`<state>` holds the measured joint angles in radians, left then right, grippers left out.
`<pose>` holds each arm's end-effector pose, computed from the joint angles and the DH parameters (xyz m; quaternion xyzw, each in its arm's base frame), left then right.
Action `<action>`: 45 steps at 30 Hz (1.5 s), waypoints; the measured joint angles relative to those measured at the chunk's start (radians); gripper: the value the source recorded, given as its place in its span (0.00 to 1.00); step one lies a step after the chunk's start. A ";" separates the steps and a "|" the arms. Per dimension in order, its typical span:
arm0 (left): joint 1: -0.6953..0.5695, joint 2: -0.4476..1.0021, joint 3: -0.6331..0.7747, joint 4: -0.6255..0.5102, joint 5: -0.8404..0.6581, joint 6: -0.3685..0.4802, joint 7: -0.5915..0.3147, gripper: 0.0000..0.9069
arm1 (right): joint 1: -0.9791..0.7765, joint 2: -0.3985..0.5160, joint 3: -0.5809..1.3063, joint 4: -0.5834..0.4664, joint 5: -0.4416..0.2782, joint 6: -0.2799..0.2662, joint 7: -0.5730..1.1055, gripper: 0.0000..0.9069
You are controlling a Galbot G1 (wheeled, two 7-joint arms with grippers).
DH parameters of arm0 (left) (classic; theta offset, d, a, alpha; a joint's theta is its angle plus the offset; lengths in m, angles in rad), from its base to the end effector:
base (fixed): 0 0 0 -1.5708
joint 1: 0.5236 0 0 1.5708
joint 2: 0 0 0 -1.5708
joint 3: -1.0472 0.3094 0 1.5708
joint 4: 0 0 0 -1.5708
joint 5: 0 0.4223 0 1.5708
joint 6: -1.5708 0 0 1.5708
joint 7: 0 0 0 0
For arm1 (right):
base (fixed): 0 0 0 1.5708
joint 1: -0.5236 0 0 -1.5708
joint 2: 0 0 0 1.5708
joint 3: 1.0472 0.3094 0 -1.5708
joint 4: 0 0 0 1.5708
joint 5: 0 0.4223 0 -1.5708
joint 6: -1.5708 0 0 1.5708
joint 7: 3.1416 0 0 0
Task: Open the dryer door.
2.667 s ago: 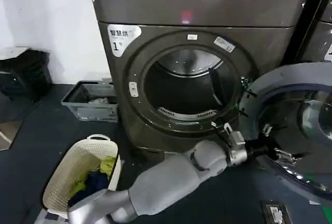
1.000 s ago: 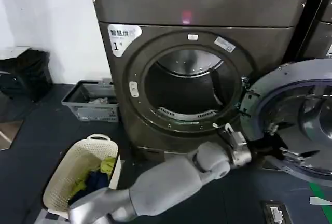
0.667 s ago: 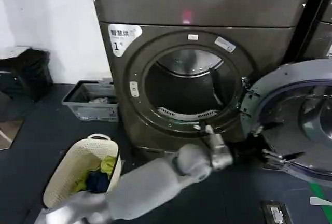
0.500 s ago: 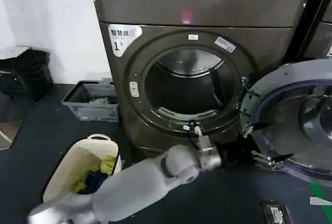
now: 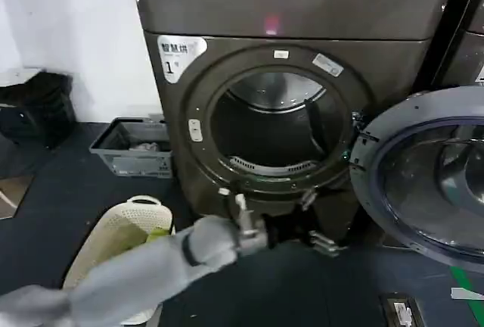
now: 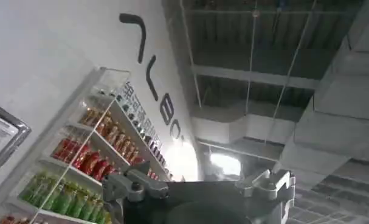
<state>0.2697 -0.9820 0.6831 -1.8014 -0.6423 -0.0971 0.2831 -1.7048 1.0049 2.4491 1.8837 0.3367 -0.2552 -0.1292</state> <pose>0.3782 -0.2013 -0.1755 0.6284 0.7632 0.1058 0.1069 -0.0795 -0.4142 0.1253 0.5932 0.7210 -0.3347 0.1273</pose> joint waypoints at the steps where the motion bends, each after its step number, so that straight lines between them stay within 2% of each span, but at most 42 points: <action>1: -0.002 0.026 0.005 -0.006 0.010 -0.002 0.002 1.00 | 0.001 0.000 -0.001 0.001 0.000 0.001 0.000 1.00; 8: -0.015 0.204 0.048 -0.022 0.020 -0.004 -0.026 1.00 | 0.006 -0.002 0.000 0.000 -0.007 0.017 -0.001 1.00; 17: -0.049 0.420 0.112 -0.059 0.057 0.007 0.009 1.00 | 0.001 -0.010 0.022 -0.007 -0.009 0.009 0.006 1.00; 24: -0.098 0.571 0.203 -0.047 0.128 0.023 0.030 1.00 | -0.006 -0.011 0.044 -0.021 -0.007 0.044 -0.008 1.00; 34: -0.095 0.716 0.218 -0.009 0.189 0.095 0.064 1.00 | -0.005 -0.017 0.053 -0.043 -0.007 0.082 0.015 1.00; 38: -0.063 0.754 0.190 0.019 0.216 0.117 0.084 1.00 | -0.005 -0.017 0.056 -0.049 -0.005 0.085 0.011 1.00; 45: 0.119 0.820 -0.009 0.039 0.252 0.145 0.112 1.00 | 0.003 -0.012 0.045 -0.037 -0.004 0.084 0.006 1.00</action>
<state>0.3884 -0.1624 0.6746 -1.7629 -0.3899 0.0482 0.3953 -1.7018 0.9928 2.4944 1.8467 0.3322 -0.1716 -0.1228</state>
